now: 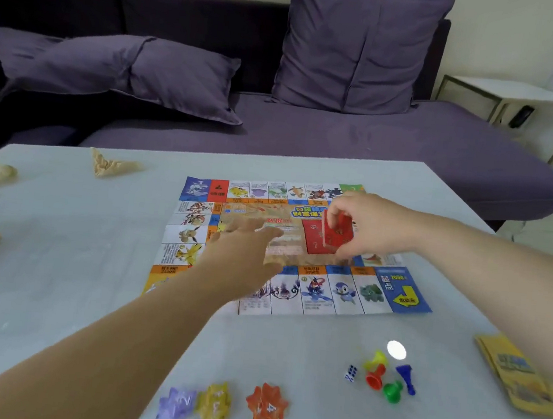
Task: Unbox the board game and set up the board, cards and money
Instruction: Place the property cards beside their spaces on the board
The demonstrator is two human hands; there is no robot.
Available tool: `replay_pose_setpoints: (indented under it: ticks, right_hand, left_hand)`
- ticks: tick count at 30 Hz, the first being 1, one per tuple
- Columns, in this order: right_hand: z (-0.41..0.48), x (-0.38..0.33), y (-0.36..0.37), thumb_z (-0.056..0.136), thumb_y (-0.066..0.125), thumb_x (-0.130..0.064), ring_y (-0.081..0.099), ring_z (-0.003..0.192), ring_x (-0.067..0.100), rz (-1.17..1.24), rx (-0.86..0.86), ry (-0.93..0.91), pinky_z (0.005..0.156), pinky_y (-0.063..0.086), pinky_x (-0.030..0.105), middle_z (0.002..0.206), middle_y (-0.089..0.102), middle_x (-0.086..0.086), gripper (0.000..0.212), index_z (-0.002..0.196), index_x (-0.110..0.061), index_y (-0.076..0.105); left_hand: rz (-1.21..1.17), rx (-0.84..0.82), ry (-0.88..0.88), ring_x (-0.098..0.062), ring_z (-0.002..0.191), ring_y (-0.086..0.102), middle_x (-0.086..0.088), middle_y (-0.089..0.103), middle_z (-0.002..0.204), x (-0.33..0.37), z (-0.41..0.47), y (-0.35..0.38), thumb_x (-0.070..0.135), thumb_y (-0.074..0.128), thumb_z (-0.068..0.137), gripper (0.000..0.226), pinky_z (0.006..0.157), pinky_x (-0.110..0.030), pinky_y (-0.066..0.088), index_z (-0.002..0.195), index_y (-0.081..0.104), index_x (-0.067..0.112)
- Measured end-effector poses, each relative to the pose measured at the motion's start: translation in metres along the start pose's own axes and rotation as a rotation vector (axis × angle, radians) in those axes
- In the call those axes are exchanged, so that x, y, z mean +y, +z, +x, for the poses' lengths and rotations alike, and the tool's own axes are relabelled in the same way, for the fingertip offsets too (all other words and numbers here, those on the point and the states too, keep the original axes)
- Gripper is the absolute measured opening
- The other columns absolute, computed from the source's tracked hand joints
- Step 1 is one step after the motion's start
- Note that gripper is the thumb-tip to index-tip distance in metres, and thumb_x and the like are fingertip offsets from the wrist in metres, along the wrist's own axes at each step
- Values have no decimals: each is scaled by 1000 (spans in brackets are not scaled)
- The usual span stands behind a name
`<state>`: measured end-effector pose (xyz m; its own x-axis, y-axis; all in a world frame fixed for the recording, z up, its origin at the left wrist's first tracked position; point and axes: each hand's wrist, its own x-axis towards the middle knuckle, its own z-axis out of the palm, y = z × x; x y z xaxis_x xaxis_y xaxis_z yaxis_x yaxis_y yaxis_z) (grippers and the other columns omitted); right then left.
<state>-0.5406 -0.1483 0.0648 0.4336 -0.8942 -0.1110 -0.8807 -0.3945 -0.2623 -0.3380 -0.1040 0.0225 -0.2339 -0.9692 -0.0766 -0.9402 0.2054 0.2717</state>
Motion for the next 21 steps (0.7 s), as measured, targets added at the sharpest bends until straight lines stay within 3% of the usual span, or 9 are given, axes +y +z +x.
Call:
replay_pose_setpoints:
  ticks: [2, 5, 9, 21]
  right_hand:
    - [23, 2, 2, 72, 79, -23, 50, 96, 14, -78, -67, -10, 75, 42, 26, 108, 50, -5, 38, 96, -27, 50]
    - [48, 4, 6, 74, 78, -23, 48, 92, 13, -116, -146, 1, 71, 41, 26, 105, 47, -8, 38, 98, -27, 49]
    - [64, 9, 16, 76, 76, -21, 46, 95, 14, -154, -244, 14, 75, 37, 26, 105, 45, -9, 40, 102, -26, 47]
    - [63, 17, 19, 79, 76, -27, 45, 103, 14, -131, -294, 19, 85, 43, 26, 116, 44, -7, 46, 115, -23, 49]
  left_hand:
    - [153, -52, 7, -25, 146, -2, 5, 4, 159, -13, 12, 5, 57, 44, 91, 67, 116, -56, 7, 148, 15, 40]
    - [180, -146, -11, -28, 144, -16, 8, -11, 159, -22, 26, 6, 71, 38, 85, 74, 112, -63, -2, 147, 6, 46]
    - [150, -261, -11, -28, 145, -12, 10, -11, 158, -22, 33, 16, 76, 38, 81, 76, 107, -71, 1, 146, 9, 48]
    - [145, -268, -26, -25, 146, -10, 11, -11, 158, -24, 38, 20, 78, 38, 79, 76, 108, -70, 3, 144, 9, 52]
